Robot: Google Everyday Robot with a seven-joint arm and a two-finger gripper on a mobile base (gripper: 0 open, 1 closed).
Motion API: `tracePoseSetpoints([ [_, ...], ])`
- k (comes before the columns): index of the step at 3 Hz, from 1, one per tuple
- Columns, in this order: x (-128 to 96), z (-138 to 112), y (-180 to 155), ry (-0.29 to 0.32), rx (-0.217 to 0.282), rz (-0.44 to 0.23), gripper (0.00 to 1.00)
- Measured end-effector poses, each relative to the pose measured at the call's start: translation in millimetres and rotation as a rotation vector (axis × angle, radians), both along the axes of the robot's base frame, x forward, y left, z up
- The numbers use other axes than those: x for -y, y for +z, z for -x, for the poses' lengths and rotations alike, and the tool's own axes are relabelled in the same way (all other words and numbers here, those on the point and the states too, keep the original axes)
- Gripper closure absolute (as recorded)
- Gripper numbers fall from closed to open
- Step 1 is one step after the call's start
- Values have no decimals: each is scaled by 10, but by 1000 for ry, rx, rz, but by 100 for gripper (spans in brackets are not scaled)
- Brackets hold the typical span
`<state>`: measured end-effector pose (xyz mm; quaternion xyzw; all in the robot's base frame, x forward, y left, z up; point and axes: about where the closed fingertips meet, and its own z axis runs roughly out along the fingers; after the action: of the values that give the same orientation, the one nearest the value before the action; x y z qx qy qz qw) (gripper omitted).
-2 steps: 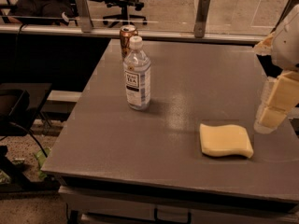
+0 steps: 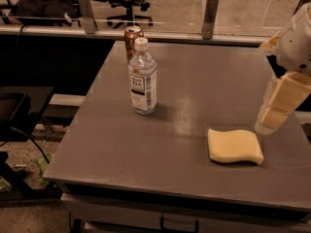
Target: Knock blue plastic bottle over
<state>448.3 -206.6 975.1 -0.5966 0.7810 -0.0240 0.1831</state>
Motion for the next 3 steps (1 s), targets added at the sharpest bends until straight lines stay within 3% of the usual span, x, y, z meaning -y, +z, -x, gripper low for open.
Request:
tracePoseSetpoints([
  [2, -506, -503, -206, -29, 51, -182, 0],
  [3, -876, -781, -358, -27, 40, -291, 0],
])
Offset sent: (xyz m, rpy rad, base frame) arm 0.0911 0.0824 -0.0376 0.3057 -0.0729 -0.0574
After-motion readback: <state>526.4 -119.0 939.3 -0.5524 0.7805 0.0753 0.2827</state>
